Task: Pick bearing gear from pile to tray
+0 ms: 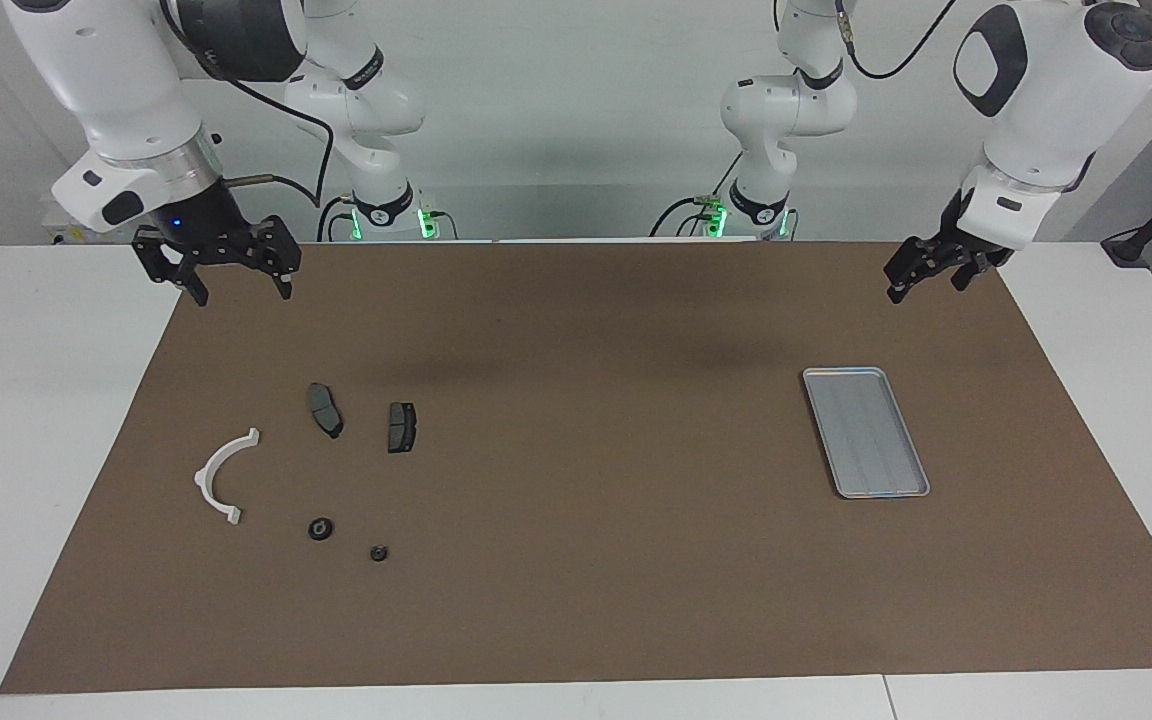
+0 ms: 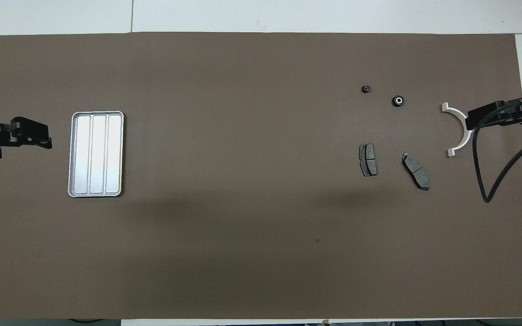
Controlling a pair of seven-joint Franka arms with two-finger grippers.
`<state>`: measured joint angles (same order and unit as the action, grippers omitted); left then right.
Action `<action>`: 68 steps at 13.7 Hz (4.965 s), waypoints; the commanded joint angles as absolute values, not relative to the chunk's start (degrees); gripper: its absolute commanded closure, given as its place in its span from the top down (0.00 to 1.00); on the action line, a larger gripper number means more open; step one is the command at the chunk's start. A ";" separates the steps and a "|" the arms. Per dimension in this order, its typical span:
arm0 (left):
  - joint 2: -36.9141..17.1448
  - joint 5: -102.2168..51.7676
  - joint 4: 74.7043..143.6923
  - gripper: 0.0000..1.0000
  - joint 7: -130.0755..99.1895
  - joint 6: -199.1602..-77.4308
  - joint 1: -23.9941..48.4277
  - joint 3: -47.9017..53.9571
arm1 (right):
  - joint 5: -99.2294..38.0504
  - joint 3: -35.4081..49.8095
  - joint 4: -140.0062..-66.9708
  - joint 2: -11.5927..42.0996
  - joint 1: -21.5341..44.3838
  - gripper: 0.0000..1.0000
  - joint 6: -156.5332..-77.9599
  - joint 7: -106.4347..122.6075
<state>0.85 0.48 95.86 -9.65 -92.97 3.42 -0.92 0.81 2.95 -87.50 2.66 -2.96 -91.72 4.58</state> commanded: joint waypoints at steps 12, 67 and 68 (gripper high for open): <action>0.62 -0.09 94.75 1.00 -8.96 -92.11 2.72 -0.35 | 1.32 3.52 -90.08 0.88 -2.99 1.00 -92.80 5.98; 2.55 -0.09 96.42 1.00 -8.79 -94.57 -0.18 -0.53 | 4.75 4.04 -64.42 42.48 5.53 0.00 -104.54 -8.26; 2.55 -0.09 96.42 1.00 -8.79 -94.48 -0.09 -0.53 | 4.57 4.13 -64.34 39.49 6.58 0.00 -100.41 -8.26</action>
